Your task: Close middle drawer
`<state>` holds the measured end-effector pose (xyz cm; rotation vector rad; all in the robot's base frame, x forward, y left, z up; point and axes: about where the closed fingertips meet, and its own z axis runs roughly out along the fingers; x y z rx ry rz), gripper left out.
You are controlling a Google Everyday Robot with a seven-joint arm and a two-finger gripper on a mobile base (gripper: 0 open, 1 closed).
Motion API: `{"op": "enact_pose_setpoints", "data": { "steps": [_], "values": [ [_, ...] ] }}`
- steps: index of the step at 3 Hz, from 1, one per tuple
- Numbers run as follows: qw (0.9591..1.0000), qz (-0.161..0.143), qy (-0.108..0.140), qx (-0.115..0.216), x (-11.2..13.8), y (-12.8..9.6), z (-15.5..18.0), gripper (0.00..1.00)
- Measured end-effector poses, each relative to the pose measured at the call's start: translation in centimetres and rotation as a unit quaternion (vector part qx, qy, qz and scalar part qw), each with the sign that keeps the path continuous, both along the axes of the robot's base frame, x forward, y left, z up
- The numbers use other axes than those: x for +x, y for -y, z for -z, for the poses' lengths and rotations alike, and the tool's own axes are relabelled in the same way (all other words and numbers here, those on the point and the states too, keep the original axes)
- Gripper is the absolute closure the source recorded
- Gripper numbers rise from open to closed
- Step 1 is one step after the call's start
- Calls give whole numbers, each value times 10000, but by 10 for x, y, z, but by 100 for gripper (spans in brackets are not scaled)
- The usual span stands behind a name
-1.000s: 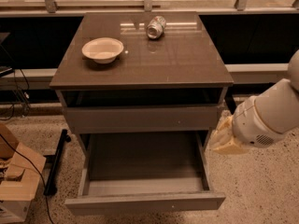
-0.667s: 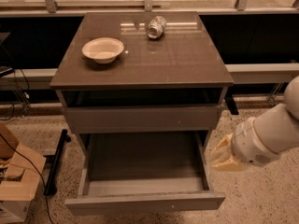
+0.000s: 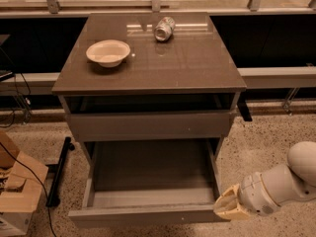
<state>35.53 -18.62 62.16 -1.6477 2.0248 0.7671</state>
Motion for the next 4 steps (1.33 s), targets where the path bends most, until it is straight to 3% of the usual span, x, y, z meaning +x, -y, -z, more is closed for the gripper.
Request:
{"op": "enact_pose_setpoints", "data": {
  "steps": [1,2,4],
  "values": [
    [10000,-4,2,-15,1,-2,3,100],
    [9998,-42,27,-187,7,-23,39,100],
    [9998,137,-160,-32,16,-30,147,100]
  ]
}}
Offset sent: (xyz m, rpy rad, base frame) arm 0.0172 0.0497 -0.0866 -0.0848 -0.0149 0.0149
